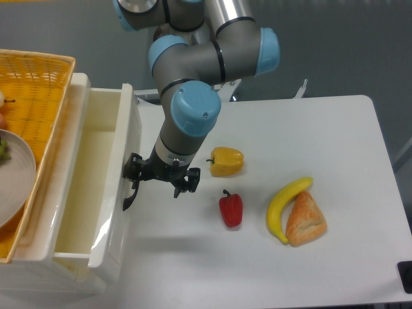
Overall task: Slide open the top white drawer
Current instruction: 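Pull the upper drawer out along its runners by the handle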
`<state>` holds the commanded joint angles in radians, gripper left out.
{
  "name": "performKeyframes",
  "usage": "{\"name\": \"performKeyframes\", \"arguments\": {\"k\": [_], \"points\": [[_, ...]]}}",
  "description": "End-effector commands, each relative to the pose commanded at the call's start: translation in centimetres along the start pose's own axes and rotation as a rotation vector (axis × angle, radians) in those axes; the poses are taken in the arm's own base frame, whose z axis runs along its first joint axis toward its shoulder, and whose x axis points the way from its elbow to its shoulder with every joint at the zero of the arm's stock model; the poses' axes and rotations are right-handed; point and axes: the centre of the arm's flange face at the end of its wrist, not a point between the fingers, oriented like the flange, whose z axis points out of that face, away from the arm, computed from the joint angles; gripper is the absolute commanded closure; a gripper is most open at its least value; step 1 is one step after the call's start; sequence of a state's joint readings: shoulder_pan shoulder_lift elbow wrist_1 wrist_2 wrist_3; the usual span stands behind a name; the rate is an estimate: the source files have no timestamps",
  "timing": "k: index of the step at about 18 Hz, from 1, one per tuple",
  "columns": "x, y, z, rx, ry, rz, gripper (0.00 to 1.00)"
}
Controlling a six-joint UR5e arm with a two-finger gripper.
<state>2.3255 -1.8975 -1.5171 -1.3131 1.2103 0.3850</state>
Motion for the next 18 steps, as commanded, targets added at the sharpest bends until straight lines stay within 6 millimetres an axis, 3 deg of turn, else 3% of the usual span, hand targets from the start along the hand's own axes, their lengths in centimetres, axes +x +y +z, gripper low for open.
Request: {"name": "performKeyframes", "arguments": {"k": [10, 18], "points": [[-2.0, 0.2, -0.8, 0.007, -0.012, -0.003, 0.0], [-4.8, 0.9, -1.5, 0.006, -0.021, -0.003, 0.0]]}}
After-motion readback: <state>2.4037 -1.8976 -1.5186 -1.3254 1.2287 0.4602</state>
